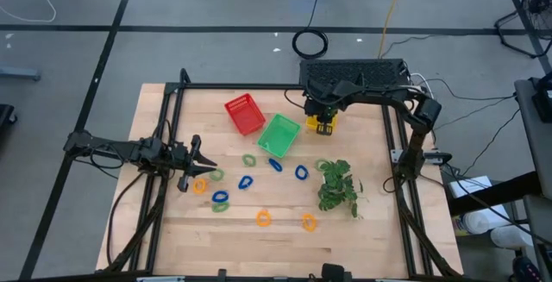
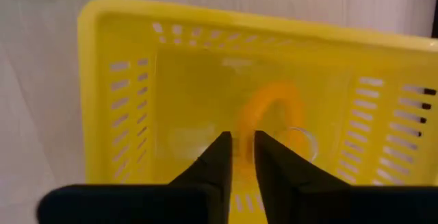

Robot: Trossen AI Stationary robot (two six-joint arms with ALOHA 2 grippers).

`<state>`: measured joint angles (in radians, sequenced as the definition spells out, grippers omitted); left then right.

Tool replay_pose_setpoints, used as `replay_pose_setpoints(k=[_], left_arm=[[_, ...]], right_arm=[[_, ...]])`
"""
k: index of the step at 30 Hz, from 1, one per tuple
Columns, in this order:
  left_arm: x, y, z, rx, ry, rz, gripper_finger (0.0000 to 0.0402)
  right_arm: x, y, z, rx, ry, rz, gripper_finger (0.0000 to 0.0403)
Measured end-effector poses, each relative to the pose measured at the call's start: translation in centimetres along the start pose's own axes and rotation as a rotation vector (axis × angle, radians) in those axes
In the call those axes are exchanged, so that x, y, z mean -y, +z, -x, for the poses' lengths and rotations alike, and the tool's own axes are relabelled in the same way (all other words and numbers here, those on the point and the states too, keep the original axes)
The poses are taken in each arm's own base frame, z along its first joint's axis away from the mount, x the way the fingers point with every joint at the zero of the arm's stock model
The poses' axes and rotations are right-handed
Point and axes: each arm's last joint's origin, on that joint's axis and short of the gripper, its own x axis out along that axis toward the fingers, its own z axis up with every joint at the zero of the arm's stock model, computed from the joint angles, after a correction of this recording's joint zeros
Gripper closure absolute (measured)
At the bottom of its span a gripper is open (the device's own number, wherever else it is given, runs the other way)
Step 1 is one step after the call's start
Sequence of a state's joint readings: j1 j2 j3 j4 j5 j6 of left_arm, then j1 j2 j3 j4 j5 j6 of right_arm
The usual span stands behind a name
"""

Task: Sort spring keychains
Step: Put the yellow spring keychain into the yellow bin

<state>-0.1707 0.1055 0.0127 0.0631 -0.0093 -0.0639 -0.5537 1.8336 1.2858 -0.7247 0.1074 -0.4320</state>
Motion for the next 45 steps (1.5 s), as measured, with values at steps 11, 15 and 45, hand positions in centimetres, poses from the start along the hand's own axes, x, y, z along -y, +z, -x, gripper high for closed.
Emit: replay_pose_setpoints(k=[11,15,45], left_arm=[[0.0,0.0,0.0,-0.001,0.0,0.0,0.0334],[0.0,0.0,0.0,0.0,0.0,0.0,0.0334],[0.0,0.0,0.0,0.0,0.0,0.0,0.0334]], right_arm=[[-0.2,-0.6,0.0,-0.06,0.024,-0.075,0.0265],[-0.4,-0.9,0.3,-0.086,0.033,-0.099,0.0249],[-6.3,3.1,20.5,0.303,-0.119,0.133,0.0236]])
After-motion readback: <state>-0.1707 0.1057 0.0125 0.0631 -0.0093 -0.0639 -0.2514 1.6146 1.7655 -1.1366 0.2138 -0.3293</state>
